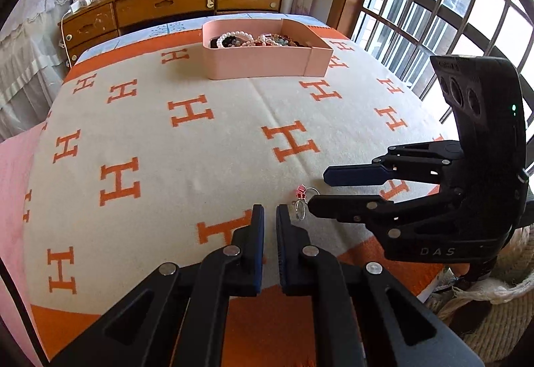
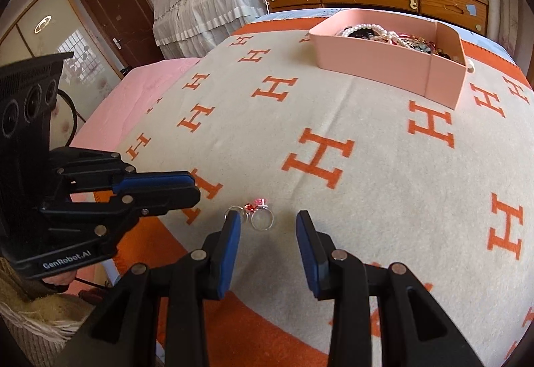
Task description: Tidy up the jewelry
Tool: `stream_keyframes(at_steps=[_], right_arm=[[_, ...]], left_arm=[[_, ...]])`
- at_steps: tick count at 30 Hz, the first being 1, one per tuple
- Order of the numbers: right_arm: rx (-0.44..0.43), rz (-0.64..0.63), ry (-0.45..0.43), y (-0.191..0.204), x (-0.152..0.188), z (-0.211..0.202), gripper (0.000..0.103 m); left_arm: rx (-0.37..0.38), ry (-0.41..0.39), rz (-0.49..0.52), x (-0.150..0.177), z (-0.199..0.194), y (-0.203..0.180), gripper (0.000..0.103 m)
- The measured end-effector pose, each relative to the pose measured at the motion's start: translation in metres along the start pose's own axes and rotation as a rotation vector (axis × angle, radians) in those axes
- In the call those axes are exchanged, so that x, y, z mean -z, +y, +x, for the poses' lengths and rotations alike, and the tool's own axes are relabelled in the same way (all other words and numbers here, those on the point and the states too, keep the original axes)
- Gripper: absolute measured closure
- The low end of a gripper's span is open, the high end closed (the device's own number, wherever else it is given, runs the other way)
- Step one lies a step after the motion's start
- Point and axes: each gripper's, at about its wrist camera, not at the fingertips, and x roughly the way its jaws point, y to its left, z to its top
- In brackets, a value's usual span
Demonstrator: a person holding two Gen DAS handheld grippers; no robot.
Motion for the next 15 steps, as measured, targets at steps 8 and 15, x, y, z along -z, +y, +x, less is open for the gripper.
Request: stream_keyframes(at_steps=[8, 15], right_arm=[[0.041, -0.09, -0.02, 0.013, 0.003, -0.007, 0.068], [0.065, -0.072, -0.025, 0.007, 0.008, -0.012, 0.068]], left_arm=[[0.107, 0.041, -0.047, -0.001, 0.013, 0.006, 0.092], [0.157, 0.09, -0.028, -0.003, 0.033, -0.003, 0.088]])
